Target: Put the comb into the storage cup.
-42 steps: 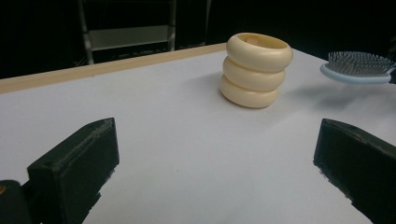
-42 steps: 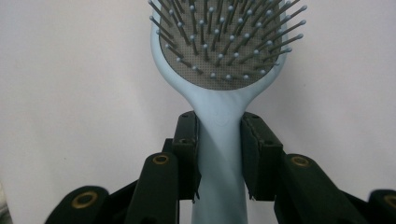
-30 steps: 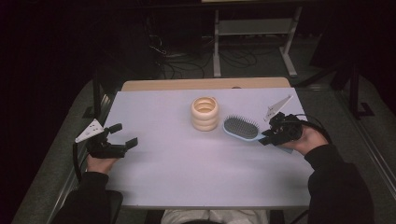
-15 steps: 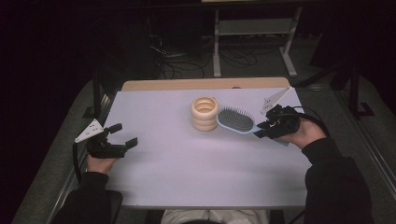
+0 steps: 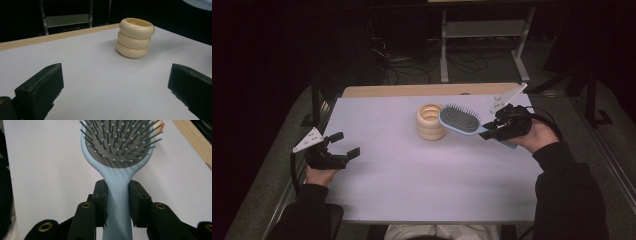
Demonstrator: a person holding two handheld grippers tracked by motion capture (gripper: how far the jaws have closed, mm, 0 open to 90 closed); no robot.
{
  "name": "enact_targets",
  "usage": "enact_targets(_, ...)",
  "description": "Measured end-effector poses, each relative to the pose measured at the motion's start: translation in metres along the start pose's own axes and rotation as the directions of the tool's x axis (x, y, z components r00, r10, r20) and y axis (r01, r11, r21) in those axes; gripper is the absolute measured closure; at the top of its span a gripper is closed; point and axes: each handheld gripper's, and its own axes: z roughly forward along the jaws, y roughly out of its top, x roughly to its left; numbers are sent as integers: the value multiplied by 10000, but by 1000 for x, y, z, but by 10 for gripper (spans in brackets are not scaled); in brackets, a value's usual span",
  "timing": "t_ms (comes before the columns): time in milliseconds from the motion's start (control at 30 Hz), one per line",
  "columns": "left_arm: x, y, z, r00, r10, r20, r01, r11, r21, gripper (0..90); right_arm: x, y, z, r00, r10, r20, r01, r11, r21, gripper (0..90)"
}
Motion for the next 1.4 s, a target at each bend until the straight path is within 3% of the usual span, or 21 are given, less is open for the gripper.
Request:
enact_targets(133, -1, 6, -2, 9999, -61, -156, 56, 9995, -312, 0, 1, 12, -1, 9998, -176, 43, 176, 9998, -23, 683)
enact_targets(400, -6, 20, 3, 9997, 256, -25, -256, 9995, -157, 0, 3, 35, 0, 9982, -576, 187, 577, 9983, -80, 682)
enact_targets(567, -5, 28, 9, 9998, 150, 138, -149, 9999, -73, 0, 5, 47, 4, 9968, -771, 204, 773, 9970, -90, 682)
enact_targets(700, -6, 35, 14, 9991, -160, 398, 169, 9996, -219, 0, 6, 55, 6, 9959, -892, 175, 894, 9959, -117, 683)
enact_targets(900, -13, 51, 24, 9976, 191, 666, -189, 9998, -33, 0, 8, 63, 9, 9943, -1051, 165, 1053, 9943, -152, 682)
enact_targets(1033, -21, 62, 34, 9951, 365, 924, -367, 9993, 8, 0, 6, 67, 7, 9956, -908, 238, 917, 9951, -378, 683)
enact_targets(1167, -28, 71, 45, 9919, 309, 1230, -295, 9995, -130, 0, 3, 68, 6, 9964, -805, 254, 820, 9942, -693, 683)
enact_targets(1400, -38, 85, 66, 9851, 170, 1710, -165, 9999, -42, 0, 1, 71, 6, 9962, -805, 344, 827, 9942, -681, 683)
